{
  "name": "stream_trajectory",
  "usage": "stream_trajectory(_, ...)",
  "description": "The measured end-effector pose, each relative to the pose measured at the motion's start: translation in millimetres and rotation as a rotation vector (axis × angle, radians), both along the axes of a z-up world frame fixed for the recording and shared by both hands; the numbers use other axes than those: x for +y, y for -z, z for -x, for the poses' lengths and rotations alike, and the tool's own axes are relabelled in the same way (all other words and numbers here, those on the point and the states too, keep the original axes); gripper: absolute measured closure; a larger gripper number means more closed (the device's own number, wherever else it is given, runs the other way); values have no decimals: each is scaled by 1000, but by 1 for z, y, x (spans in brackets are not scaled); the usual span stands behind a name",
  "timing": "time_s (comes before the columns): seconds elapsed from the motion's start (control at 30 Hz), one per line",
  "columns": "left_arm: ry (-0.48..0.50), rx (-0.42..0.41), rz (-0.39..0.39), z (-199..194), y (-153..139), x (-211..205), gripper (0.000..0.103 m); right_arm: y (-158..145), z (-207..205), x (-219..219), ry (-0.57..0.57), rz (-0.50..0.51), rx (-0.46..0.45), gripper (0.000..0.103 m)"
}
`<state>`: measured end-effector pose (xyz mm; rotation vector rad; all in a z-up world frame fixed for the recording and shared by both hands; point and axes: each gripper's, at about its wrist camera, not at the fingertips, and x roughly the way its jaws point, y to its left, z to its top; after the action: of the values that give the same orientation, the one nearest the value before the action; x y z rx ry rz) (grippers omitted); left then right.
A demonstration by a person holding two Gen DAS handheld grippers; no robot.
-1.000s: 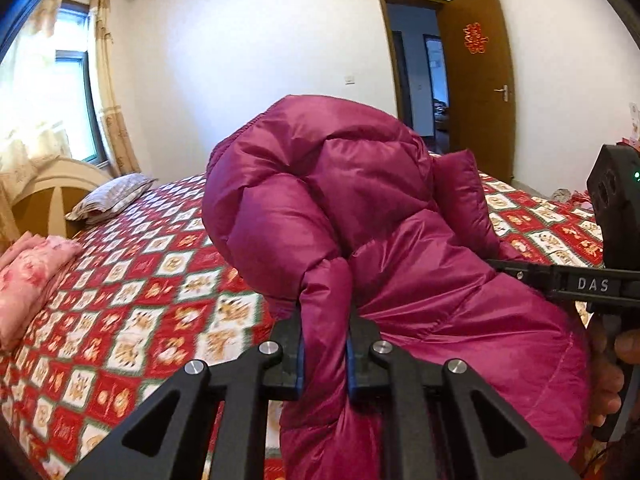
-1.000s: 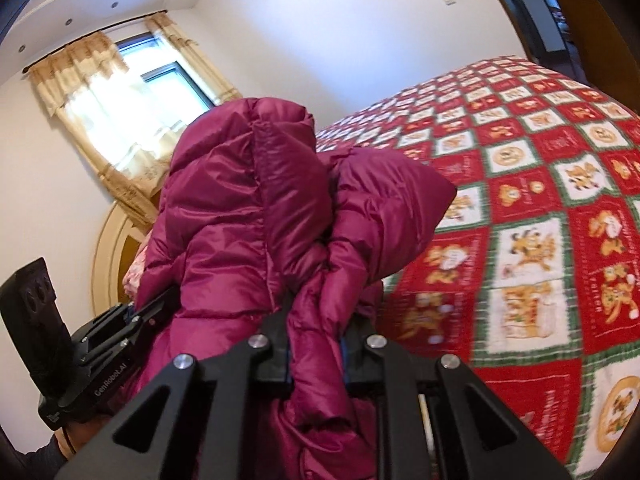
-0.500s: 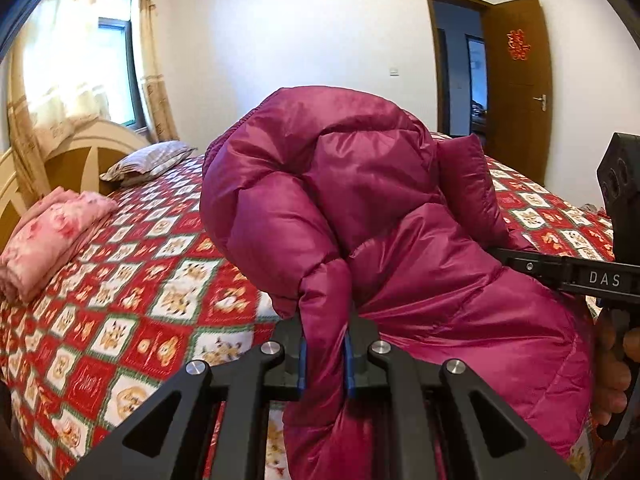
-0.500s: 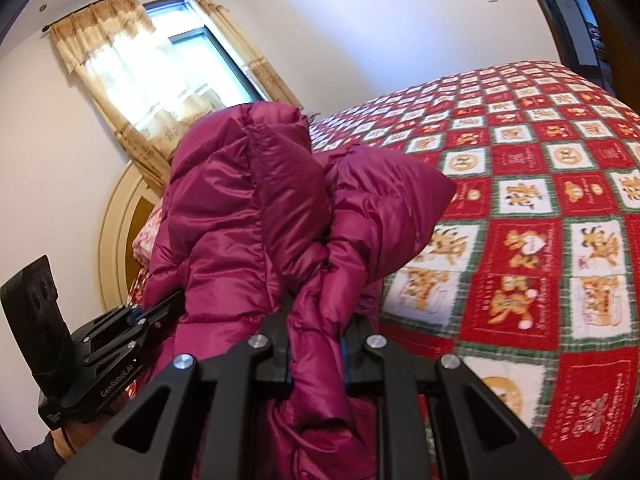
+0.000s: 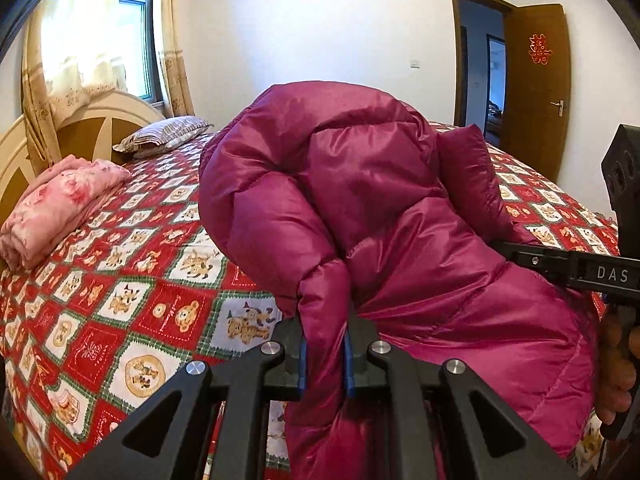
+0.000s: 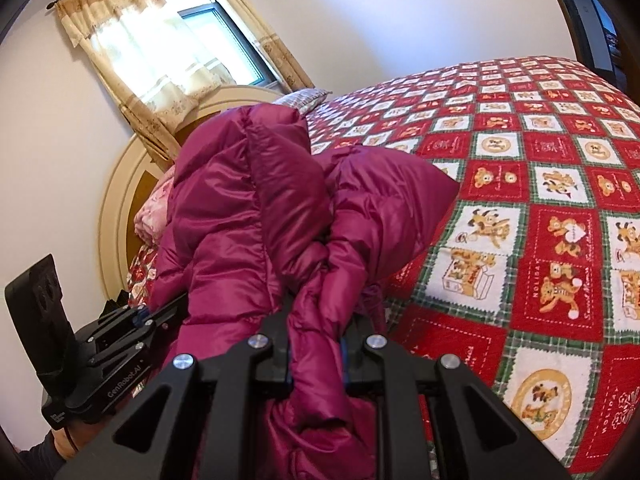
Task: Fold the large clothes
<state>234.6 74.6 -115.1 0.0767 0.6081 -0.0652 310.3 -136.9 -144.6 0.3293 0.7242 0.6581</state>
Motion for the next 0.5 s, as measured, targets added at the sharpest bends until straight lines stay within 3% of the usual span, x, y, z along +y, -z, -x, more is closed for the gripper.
stream_trajectory(0.5,-38,59,15,-14,29,23,90,16,-11,26,11,51,59,84)
